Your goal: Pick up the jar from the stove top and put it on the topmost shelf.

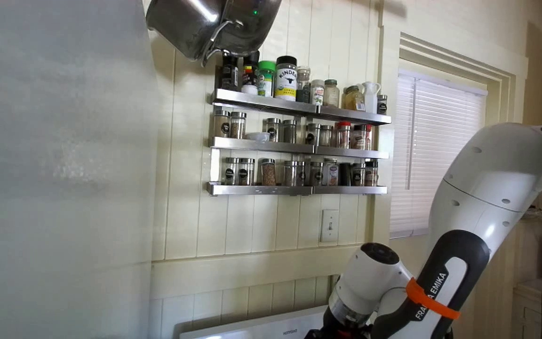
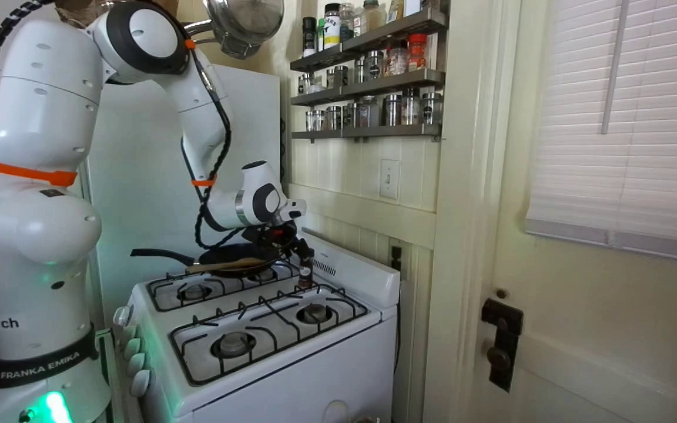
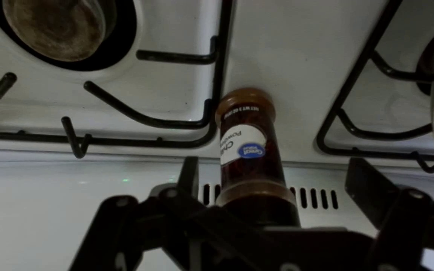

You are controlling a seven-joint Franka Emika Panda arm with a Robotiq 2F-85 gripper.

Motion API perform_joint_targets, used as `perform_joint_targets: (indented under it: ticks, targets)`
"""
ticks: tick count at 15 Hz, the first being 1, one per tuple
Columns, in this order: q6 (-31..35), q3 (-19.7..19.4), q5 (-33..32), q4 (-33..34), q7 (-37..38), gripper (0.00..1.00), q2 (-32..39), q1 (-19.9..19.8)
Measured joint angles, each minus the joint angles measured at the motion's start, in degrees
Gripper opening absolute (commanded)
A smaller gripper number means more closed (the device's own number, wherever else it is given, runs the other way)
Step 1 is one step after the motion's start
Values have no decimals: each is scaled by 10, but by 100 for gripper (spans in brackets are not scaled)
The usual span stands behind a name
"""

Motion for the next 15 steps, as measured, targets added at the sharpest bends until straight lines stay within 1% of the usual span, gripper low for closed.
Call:
perform_joint_targets:
  ticks: [3,5,9,10,12,15]
  targets:
    - [0,-39,0,2,4,100,16,34]
    - [4,-56,0,3,6,100,28,52]
    - [13,-115,-1,17,6,100,61,112]
    - [14,-136,-2,22,6,100,71,133]
    - [29,-174,-2,31,6,100,91,169]
    - [70,-209,-1,41,6,100,121,205]
